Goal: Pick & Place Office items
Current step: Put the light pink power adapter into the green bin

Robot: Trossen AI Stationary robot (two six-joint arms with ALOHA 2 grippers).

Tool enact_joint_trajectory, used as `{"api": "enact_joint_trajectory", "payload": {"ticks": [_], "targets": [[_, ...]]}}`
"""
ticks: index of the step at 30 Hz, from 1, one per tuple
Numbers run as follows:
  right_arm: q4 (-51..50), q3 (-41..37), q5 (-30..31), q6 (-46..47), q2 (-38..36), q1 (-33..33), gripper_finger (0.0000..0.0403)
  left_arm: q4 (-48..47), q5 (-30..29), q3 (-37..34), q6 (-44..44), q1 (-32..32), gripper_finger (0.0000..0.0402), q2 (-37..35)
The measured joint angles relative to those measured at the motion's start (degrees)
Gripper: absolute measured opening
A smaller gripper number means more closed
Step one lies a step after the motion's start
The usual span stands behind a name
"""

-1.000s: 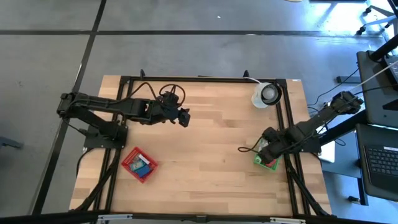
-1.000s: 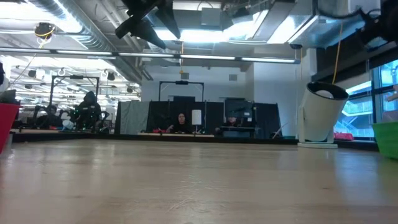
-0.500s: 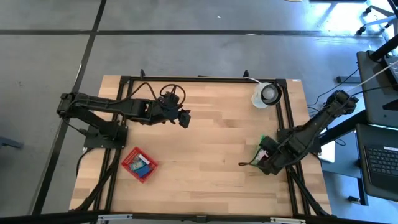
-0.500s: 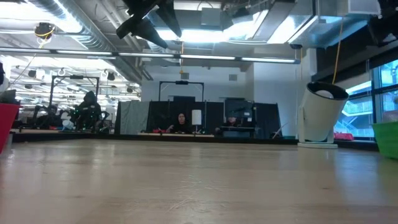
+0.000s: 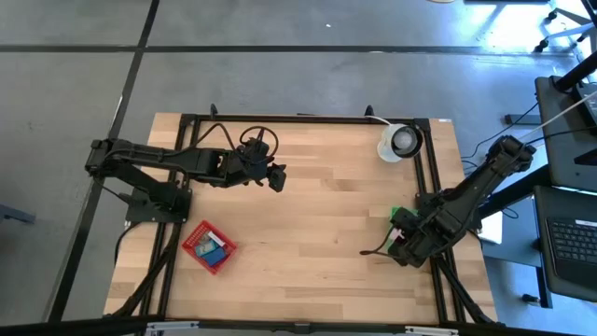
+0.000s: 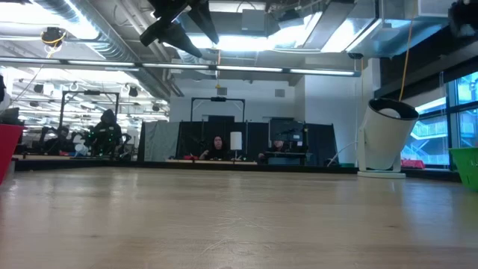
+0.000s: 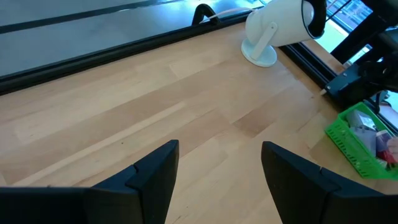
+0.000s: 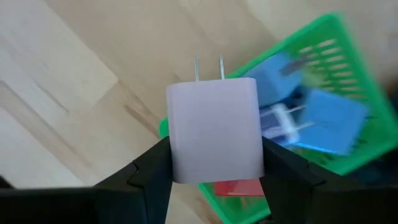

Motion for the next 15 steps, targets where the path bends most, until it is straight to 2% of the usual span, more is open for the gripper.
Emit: {"api": "enact_joint_trajectory", "payload": {"ticks": [3, 6, 10, 15], "targets": [[-4.33, 2.46, 0.90, -0.11, -0.02, 0.34, 0.0201, 0.01, -0.01, 0.00, 0.00, 0.00, 0.0226, 0.00], [-6.41, 2.84, -0.80, 0.13, -0.02, 1.42, 0.0201, 0.00, -0.01, 0.00, 0.02, 0.00, 0.0226, 0.00], [-6.66, 1.99, -3.79, 1.84, 0.00, 3.56, 0.0201, -0.04, -0.01, 0.00, 0.03, -0.07, 0.0226, 0.00], [-6.66, 1.91, -4.04, 4.88, 0.00, 5.44, 0.0201, -0.09, 0.01, 0.00, 0.07, -0.44, 0.0226, 0.00]]}}
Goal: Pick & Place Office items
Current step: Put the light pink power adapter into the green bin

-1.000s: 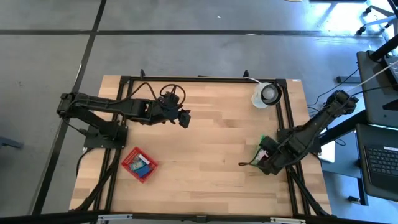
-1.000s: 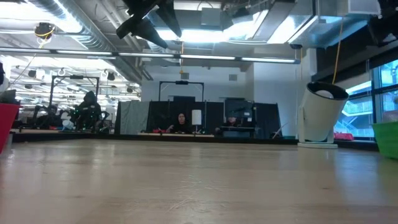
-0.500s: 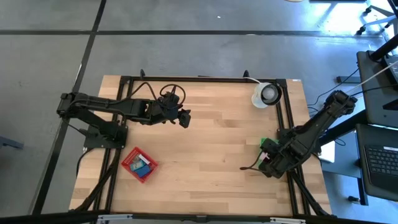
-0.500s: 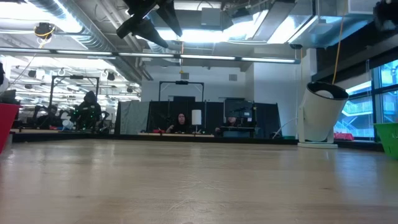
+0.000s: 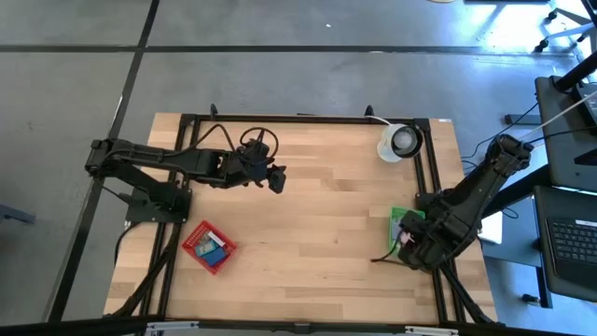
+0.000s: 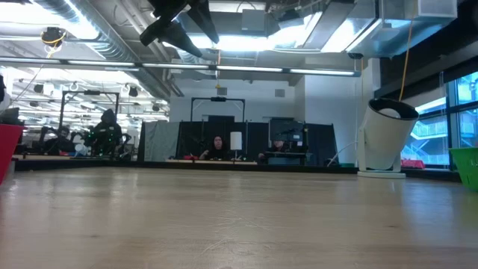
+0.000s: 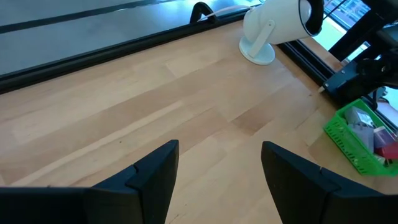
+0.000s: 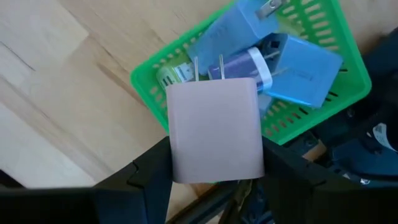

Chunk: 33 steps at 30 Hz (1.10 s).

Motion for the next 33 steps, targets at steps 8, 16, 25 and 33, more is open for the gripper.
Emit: {"api": "enact_joint_trajectory", "payload": {"ticks": [8, 16, 25, 33], "targets": [[-0.44, 0.00, 4.26, 2.56, 0.00, 0.53, 0.0212, -0.02, -0.18, 0.00, 0.02, 0.00, 0.0226, 0.00], [-4.09, 0.00, 7.08, 2.95, 2.28, 0.24, 0.0208, -0.04, -0.42, 0.00, 0.02, 0.00, 0.0226, 0.00], [-4.86, 0.00, 5.85, 2.24, 5.08, 0.24, 0.0213, -0.05, -0.52, 0.00, 0.04, 0.10, 0.0226, 0.00], [-4.86, 0.00, 6.01, 2.77, 5.18, 0.24, 0.0219, -0.06, -0.66, 0.00, 0.04, 0.15, 0.0226, 0.00]]}}
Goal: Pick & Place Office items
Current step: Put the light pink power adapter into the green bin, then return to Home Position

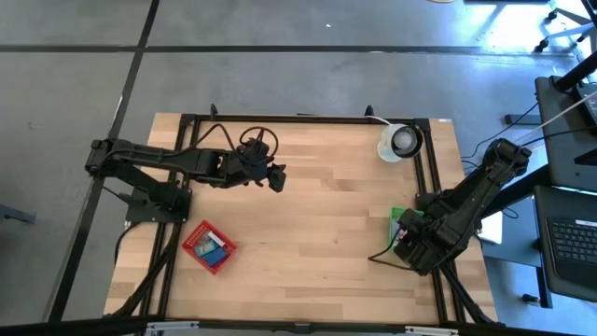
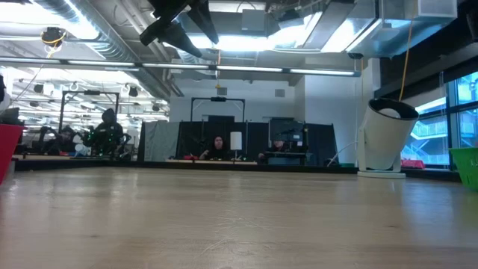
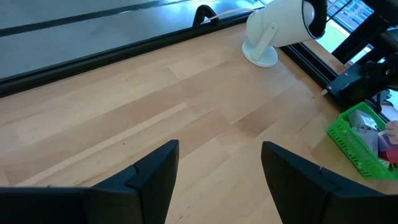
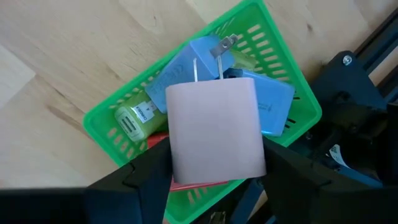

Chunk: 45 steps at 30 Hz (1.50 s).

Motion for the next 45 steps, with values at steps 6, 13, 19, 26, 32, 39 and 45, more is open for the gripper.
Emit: {"api": "enact_joint_trajectory", "payload": {"ticks": [6, 13, 19, 26, 32, 39, 45], "targets": [[0.00, 0.00, 0.00, 0.17, 0.00, 0.00, 0.0230, 0.02, 0.07, 0.00, 0.00, 0.00, 0.0226, 0.00], [0.00, 0.00, -0.14, 0.87, 0.00, 0.00, 0.0250, 0.02, 0.11, 0.00, 0.00, 0.00, 0.0226, 0.00], [0.00, 0.00, -0.23, 1.88, 0.00, 0.00, 0.0267, 0.02, 0.14, 0.00, 0.00, 0.00, 0.0226, 0.00], [-0.03, 0.00, -3.51, 3.95, -2.60, 0.00, 0.0270, 0.02, 0.16, 0.00, 0.00, 0.02, 0.0226, 0.00], [-0.04, 0.00, -3.21, 6.46, -7.58, 0.00, 0.0270, 0.02, 0.20, 0.00, 0.00, 0.01, 0.0226, 0.00], [0.00, 0.90, 2.03, 8.83, -13.70, 0.00, 0.0270, 1.04, 1.30, 0.00, 0.02, 0.00, 0.0226, -0.54], [0.08, 6.32, 19.43, 5.69, -17.28, 0.00, 0.0270, 3.82, 2.72, 0.00, 4.25, 0.01, 0.0226, -4.57]]}}
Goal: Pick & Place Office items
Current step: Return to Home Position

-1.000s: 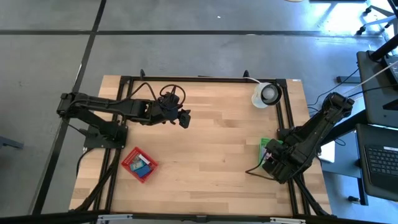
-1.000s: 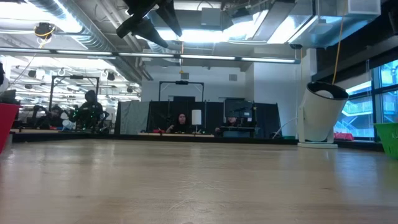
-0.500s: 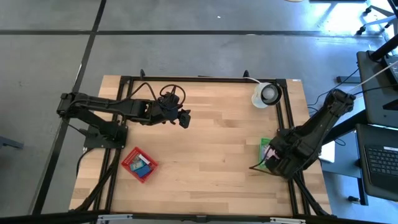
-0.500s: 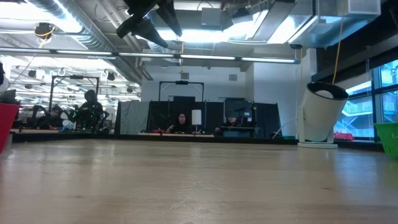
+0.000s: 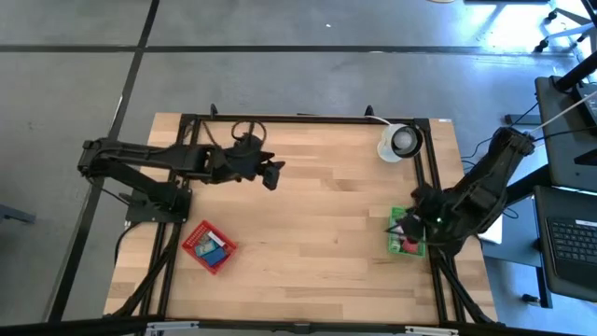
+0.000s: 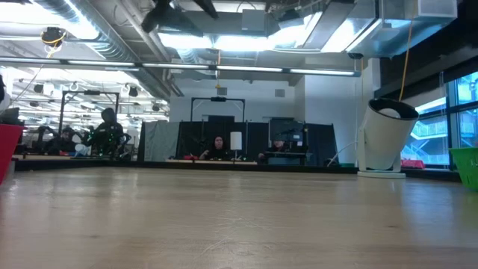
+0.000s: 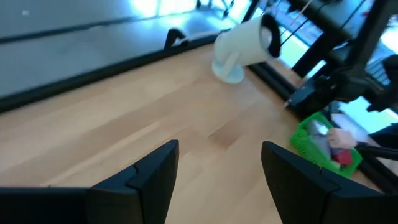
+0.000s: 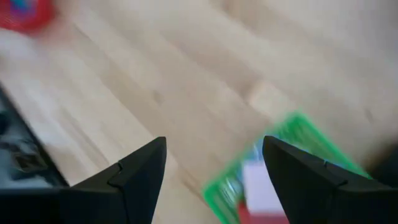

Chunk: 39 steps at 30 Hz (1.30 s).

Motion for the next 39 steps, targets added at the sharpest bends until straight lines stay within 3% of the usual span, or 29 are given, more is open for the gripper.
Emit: {"api": "enact_joint_trajectory", "payload": {"ticks": [6, 13, 17, 20, 24, 31, 39], "targets": [[-0.17, 5.20, 10.59, -9.17, -0.99, -0.02, 0.0270, 0.28, 0.09, 0.00, 6.20, 0.00, 0.0226, -6.03], [4.45, 9.03, 11.55, -12.95, -0.99, -0.02, 0.0270, 1.66, 6.52, 0.02, 7.32, -1.22, 0.0226, -12.53], [6.99, 9.63, 8.95, -16.98, -0.99, -0.02, 0.0270, 1.73, 7.72, 0.02, 4.94, -1.68, 0.0226, -14.73], [7.38, 9.63, 8.50, -19.11, -0.96, -0.02, 0.0270, 1.70, 7.48, 0.02, 8.67, -1.67, 0.0226, -15.59], [7.63, 9.63, 11.41, -25.75, -0.73, -0.07, 0.0270, 2.08, 6.24, 0.02, 10.16, -1.33, 0.0226, -16.11], [7.73, 9.51, 19.63, -32.91, -0.99, -0.07, 0.0270, 0.67, 14.00, 0.02, 16.67, -1.19, 0.0226, -16.01], [10.29, 1.76, 22.95, -29.42, -4.37, -0.07, 0.0270, -9.82, 6.96, -0.37, 13.06, -1.27, 0.0226, -20.20]]}}
